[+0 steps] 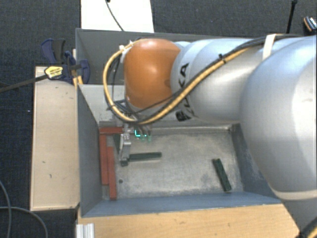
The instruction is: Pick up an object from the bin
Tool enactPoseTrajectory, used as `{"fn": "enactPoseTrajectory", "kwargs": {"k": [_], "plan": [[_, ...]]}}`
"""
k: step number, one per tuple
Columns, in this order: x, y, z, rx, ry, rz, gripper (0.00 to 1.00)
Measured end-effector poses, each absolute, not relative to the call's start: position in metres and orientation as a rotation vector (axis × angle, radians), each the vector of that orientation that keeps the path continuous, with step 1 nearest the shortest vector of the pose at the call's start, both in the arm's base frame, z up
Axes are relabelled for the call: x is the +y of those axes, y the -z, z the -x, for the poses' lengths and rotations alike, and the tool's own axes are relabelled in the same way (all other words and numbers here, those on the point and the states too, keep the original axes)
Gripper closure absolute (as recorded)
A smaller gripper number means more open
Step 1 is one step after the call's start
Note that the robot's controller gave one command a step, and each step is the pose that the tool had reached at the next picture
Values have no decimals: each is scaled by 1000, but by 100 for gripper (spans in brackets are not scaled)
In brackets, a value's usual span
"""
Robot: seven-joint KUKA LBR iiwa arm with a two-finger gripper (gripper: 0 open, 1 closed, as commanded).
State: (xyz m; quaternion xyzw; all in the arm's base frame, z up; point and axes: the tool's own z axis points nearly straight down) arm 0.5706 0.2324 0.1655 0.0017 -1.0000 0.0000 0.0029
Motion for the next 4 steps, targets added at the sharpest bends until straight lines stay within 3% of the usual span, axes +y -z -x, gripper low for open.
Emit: {"fn": "enactPoseTrajectory", "kwargs": {"k": [1,2,3,4], "plan": [[166,-86,-580,-3126,-6,260,0],[133,-69,-529,-3098,-2,504,0],[134,-70,-531,-3101,2,510,100],[155,-216,-535,-3122,8,425,100]]}}
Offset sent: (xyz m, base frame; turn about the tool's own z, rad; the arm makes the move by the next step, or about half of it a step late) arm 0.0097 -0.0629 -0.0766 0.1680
